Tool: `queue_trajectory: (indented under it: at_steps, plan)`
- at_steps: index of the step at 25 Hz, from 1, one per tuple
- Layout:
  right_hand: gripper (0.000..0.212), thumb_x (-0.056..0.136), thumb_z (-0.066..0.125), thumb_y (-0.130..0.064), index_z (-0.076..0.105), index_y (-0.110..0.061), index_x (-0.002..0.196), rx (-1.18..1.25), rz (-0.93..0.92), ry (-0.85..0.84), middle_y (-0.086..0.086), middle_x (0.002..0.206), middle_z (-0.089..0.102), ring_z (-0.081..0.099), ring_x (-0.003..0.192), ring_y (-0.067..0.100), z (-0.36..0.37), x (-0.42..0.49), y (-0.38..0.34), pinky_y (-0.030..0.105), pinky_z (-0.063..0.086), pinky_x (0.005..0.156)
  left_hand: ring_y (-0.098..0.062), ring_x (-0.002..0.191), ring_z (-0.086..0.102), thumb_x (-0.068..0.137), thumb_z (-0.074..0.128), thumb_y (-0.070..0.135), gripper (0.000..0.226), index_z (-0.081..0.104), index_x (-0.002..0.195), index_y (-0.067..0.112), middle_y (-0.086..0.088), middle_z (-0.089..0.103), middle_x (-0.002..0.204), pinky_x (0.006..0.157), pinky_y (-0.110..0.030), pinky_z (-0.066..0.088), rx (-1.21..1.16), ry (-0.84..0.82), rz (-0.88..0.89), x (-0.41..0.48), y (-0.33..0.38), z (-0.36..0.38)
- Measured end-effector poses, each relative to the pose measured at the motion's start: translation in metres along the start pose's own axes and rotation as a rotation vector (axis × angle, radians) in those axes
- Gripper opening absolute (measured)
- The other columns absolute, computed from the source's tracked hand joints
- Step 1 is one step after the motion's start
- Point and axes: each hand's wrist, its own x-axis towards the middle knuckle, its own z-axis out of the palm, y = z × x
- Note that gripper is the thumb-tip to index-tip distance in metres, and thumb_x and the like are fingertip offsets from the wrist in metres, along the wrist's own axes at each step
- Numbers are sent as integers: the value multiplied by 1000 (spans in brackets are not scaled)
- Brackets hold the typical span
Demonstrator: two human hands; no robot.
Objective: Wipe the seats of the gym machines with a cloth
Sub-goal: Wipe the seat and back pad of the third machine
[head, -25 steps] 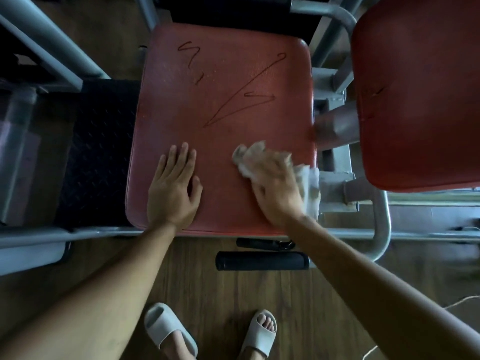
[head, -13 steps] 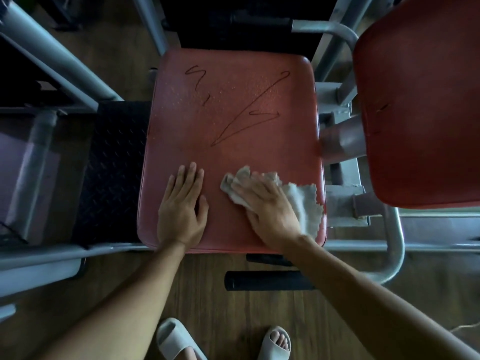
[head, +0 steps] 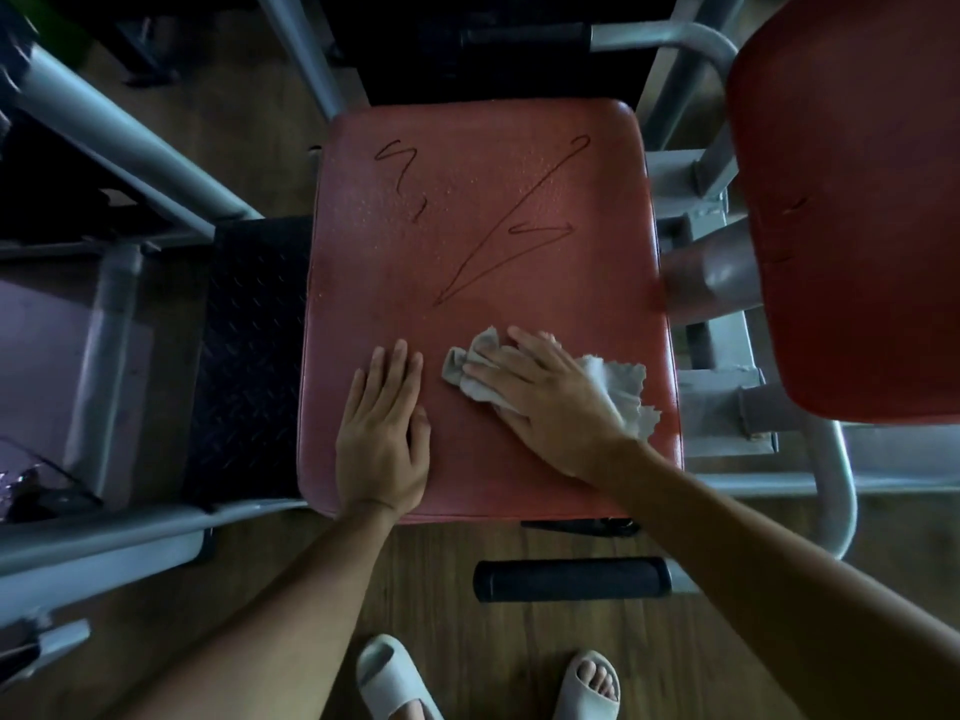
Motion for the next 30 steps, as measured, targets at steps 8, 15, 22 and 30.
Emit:
queue_trajectory:
  at_steps: [8,15,22,30]
  plan:
    - [49,101,53,-31,45,-33,149,30,512,216,-12,153,44,37,137,25,2,14,-8,45,29,115,-24,153,20,100,37,17,53,39,152,10,-5,32,161,125,-44,17,-30,13,16,0,1,1]
    - [49,103,45,-36,39,-40,151,33,757,205,-16,157,38,32,136,22,13,-12,-72,44,26,109,-27,151,26,96,41,15,52,47,147,9,-8,37,158,126,-36,12,-156,-28,0,1,-7,-4]
    - [51,103,41,-37,34,-42,153,-6,933,224,-14,157,37,37,124,30,28,2,-137,47,30,104,-13,154,1,109,35,22,50,26,157,15,2,11,166,123,-23,-2,-291,-464,434,23,-87,-50]
    - [50,104,40,-36,33,-39,154,-14,990,231,-11,159,34,35,131,31,43,7,-155,50,29,109,-10,153,-10,107,21,40,58,12,160,18,4,1,167,122,-24,-10,-141,-360,626,16,-111,-33]
